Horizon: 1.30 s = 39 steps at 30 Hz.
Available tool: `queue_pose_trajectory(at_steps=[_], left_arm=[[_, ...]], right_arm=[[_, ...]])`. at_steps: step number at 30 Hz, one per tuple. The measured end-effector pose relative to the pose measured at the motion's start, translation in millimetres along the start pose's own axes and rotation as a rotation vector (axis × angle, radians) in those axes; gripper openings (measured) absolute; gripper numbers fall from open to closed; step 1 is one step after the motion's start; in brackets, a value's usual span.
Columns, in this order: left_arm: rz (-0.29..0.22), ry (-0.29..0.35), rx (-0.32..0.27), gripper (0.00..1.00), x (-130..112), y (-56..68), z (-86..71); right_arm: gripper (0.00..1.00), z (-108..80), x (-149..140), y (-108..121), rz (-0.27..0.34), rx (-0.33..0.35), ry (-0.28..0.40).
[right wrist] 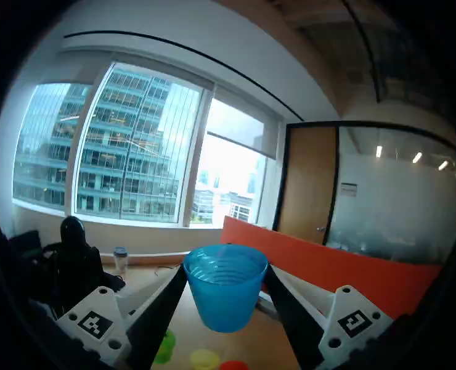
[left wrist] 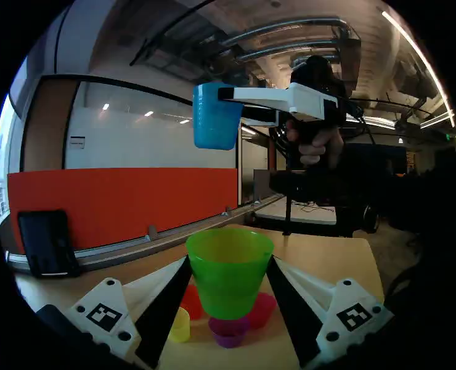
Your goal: Pour water
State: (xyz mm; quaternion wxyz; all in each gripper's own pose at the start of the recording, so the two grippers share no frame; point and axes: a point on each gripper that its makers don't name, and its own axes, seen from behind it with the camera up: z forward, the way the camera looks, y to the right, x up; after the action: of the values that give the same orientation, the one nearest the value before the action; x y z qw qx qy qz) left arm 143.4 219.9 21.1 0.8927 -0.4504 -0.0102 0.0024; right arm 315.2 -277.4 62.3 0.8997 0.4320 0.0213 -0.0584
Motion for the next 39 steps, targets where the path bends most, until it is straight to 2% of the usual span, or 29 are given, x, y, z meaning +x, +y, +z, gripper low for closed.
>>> queue_pose_trajectory(at_steps=[3, 5, 16, 27, 39], left_arm=[[0.001, -0.001, 0.002, 0.84, 0.1, -0.7, -0.7], [0.002, -0.003, 0.005, 0.84, -0.3, -1.4, -0.9], [0.009, -0.016, 0.028, 0.84, -5.4, -8.5, -6.8], [0.019, -0.045, 0.073, 0.84, -15.6, -20.1, -22.7], [0.028, -0.064, 0.102, 0.84, -21.0, -25.5, -36.2]], right_arm=[[0.91, 0.0, -2.1, 2.8, 0.054, 0.003, -0.002], [0.91, -0.2, -4.1, 3.7, 0.064, 0.002, -0.004], [0.91, -15.0, -14.4, 9.3, 0.054, -0.023, -0.009], [0.91, -44.5, -30.2, 33.4, 0.051, -0.085, -0.016], [0.91, -92.4, -47.8, 63.5, 0.043, -0.175, -0.040]])
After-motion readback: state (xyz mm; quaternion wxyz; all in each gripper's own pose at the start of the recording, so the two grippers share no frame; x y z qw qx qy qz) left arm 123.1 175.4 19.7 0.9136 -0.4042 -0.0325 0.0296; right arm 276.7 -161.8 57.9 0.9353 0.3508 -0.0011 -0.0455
